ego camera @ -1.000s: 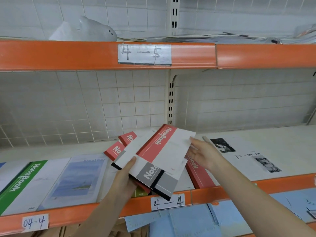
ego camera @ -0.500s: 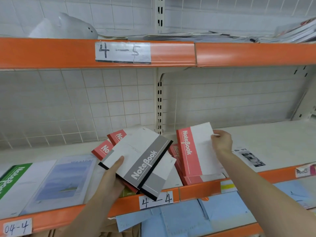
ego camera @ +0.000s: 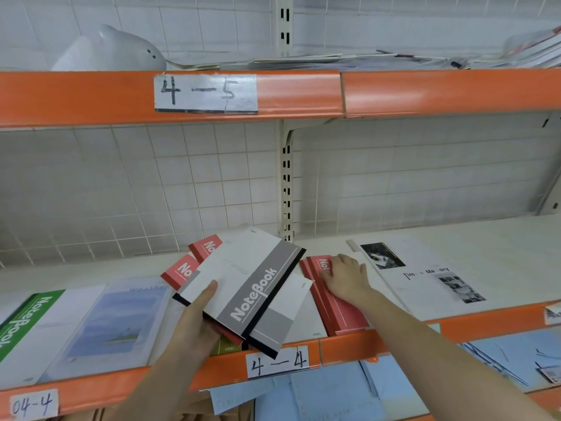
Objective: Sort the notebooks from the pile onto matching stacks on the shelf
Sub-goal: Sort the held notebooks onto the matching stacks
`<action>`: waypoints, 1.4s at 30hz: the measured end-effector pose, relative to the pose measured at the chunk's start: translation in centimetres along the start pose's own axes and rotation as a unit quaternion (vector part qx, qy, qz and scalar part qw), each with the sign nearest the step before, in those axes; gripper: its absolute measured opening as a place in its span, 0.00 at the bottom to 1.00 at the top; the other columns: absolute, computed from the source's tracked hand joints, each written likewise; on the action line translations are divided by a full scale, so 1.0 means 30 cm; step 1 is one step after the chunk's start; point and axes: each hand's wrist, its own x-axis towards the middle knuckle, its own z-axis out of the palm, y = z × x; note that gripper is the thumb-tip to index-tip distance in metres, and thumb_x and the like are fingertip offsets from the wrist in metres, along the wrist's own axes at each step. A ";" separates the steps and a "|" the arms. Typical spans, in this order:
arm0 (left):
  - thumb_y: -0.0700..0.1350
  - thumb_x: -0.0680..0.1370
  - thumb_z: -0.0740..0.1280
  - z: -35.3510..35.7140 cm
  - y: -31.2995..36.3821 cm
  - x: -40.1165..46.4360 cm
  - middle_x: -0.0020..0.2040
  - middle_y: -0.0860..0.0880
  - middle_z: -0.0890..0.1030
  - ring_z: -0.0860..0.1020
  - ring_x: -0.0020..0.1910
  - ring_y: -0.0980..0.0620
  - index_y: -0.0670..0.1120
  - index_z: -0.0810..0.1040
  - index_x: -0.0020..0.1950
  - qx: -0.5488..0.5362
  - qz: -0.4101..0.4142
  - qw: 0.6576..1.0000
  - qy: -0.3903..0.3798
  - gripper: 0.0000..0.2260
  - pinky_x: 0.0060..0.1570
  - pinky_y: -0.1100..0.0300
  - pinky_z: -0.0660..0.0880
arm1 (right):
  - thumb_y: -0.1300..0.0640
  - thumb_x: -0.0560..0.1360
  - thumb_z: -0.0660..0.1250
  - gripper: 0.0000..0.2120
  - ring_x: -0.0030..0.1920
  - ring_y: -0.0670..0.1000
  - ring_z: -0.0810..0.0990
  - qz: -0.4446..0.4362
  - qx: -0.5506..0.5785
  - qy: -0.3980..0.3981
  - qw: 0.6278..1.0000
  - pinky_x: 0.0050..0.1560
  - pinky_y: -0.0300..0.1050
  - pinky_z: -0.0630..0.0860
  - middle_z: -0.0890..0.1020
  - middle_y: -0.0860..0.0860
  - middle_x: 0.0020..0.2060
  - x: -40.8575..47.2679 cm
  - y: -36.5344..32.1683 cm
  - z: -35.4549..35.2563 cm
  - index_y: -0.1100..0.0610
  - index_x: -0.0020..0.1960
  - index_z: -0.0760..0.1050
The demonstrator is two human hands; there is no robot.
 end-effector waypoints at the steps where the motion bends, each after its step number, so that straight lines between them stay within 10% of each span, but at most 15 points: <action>1: 0.44 0.78 0.64 0.000 0.000 0.000 0.52 0.44 0.84 0.82 0.50 0.42 0.48 0.75 0.62 0.000 0.001 1.000 -0.001 0.12 0.47 0.45 0.77 | 0.46 0.79 0.54 0.25 0.72 0.57 0.61 -0.008 -0.008 -0.008 1.000 0.72 0.58 0.54 0.65 0.56 0.71 -0.004 -0.013 0.012 0.58 0.72 0.63; 32: 0.42 0.74 0.66 0.010 0.008 -0.013 0.57 0.40 0.82 0.82 0.52 0.40 0.45 0.72 0.66 -0.047 -0.003 0.999 -0.022 0.20 0.45 0.45 0.81 | 0.45 0.78 0.56 0.21 0.68 0.54 0.64 -0.048 -0.024 0.017 0.998 0.70 0.55 0.56 0.68 0.53 0.66 0.067 -0.096 0.061 0.52 0.68 0.67; 42: 0.43 0.80 0.62 0.002 0.018 -0.012 0.48 0.43 0.85 0.84 0.43 0.43 0.46 0.76 0.57 -0.084 0.003 0.996 0.008 0.08 0.44 0.46 0.79 | 0.46 0.80 0.53 0.20 0.68 0.56 0.65 -0.030 -0.031 0.039 0.998 0.69 0.57 0.57 0.70 0.54 0.65 0.052 -0.120 0.070 0.54 0.67 0.69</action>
